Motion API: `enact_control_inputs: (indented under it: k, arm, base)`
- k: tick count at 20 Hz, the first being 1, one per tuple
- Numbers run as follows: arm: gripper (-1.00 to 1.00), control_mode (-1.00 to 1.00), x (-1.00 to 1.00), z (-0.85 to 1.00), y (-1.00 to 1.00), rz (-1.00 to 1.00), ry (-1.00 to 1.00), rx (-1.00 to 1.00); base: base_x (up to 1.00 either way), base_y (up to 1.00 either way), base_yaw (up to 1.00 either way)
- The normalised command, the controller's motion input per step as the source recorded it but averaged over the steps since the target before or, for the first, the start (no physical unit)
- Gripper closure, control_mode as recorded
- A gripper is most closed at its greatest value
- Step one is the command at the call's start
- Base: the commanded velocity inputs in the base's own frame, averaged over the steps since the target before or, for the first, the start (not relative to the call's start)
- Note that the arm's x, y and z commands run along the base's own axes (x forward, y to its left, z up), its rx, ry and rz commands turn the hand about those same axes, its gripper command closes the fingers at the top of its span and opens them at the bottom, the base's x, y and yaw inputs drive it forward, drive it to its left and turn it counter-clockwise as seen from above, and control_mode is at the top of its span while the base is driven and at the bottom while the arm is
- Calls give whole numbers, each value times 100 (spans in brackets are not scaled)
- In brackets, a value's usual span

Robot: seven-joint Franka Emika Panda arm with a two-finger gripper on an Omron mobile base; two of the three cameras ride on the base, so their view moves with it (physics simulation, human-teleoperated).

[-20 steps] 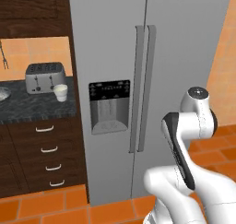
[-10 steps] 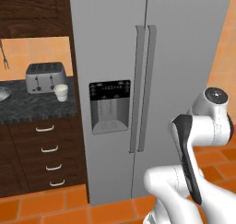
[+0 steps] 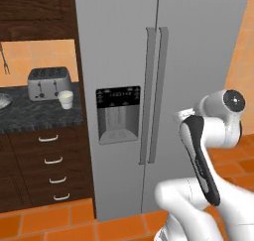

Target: Grab a lemon wedge from the fridge and one ice cube from the ice bowl, and put them in the glass of lemonade.

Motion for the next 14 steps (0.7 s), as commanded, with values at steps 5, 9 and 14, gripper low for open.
enact_control_inputs:
  k: [5, 9, 14]
  arm:
    - [-100, -100, 100, -14, 2, -2, 0, 0]
    - [-100, -100, 93, -4, 0, -1, 0, 0]
    - [-100, -100, 48, -26, 1, 0, -13, 0]
  base:
    - [0, 0, 0]
    - [0, 0, 0]
    - [0, 0, 0]
